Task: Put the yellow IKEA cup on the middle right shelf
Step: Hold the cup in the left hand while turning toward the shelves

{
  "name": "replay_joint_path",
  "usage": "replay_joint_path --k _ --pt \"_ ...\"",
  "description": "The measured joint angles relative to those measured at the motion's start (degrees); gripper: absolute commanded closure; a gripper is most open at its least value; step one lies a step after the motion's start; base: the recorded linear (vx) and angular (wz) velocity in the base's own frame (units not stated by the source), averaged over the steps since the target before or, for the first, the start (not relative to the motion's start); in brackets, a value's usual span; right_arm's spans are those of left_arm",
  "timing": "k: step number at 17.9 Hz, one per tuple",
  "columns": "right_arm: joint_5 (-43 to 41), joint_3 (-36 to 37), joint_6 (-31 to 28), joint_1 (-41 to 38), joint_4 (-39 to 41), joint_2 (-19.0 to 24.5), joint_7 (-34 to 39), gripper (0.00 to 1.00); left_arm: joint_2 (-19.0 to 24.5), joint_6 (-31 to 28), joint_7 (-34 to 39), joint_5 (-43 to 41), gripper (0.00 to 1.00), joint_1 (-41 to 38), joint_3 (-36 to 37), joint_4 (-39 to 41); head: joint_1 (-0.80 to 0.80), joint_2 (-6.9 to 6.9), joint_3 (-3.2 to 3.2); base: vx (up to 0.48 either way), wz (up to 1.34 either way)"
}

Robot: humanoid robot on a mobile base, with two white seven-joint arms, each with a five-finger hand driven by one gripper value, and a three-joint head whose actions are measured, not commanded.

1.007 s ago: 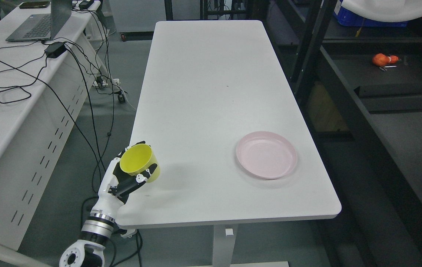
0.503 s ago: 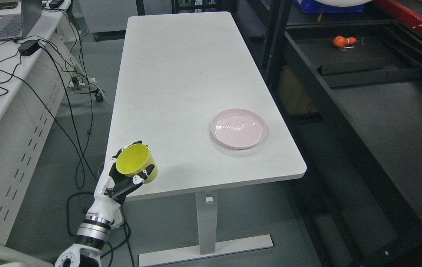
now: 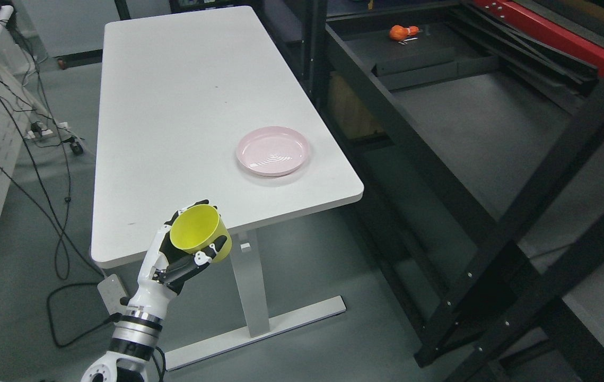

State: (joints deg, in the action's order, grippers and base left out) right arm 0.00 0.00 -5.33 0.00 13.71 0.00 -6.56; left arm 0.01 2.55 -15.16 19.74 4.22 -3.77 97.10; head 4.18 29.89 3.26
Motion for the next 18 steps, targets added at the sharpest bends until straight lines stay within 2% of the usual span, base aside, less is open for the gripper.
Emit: replay_joint_path --k 18 --pt "0.0 0.0 0.0 0.0 0.0 0.0 -0.1 0.01 0.0 0.2 0.1 0.0 0.99 -0.3 3.2 1.8 0.00 -0.01 0.00 -0.191 -0.68"
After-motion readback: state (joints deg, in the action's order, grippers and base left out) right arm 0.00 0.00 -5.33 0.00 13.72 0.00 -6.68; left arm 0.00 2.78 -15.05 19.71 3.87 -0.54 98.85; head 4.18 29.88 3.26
